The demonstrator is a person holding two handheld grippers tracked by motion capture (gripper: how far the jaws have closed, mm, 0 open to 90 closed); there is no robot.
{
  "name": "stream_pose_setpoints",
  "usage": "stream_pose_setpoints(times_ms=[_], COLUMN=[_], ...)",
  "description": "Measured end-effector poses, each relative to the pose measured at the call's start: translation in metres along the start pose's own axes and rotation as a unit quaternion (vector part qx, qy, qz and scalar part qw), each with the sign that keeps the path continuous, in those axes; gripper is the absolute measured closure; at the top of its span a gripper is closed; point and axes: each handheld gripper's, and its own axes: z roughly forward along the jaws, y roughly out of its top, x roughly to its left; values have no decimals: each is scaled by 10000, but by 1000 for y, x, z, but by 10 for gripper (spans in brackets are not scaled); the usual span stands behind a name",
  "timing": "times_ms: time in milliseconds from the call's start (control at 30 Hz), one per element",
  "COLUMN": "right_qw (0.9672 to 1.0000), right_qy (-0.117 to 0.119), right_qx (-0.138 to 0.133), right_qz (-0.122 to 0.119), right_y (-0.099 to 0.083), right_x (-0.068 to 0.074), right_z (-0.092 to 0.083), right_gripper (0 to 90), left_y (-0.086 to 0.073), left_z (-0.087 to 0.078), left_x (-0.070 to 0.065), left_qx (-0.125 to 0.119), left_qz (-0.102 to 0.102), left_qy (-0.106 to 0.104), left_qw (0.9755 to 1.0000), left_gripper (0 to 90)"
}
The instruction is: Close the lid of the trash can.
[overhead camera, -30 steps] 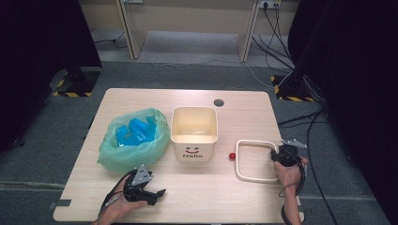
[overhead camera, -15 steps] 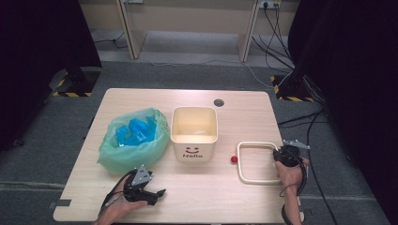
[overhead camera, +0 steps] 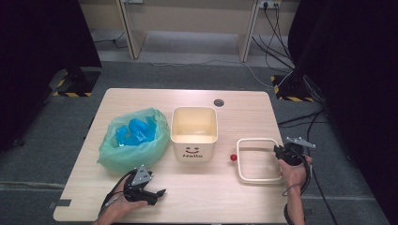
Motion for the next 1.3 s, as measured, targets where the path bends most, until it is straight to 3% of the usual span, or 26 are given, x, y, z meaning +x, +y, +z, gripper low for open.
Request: stream_pose_setpoints(times_ms=[300, 433, 833, 1300], right_qw=[9995, 9990, 9978, 9945], right_qy=[173, 235, 421, 572], right_qx=[-257, -368, -521, -881], right_qz=[11, 13, -2, -27], right_y=[15, 22, 49, 87], right_x=[6, 9, 20, 32], right_z=[-18, -24, -35, -52], right_gripper=[795, 795, 795, 794], left_y=[1, 3, 28, 53], left_z=[-1, -3, -20, -25], left_x=[0, -5, -10, -13], left_qx=[6, -51, -727, -1005], left_qz=[-9, 148, 111, 204], left_qy=[27, 50, 86, 155], left_qw=[10000, 9999, 9973, 9946], left_gripper=[146, 154, 154, 154])
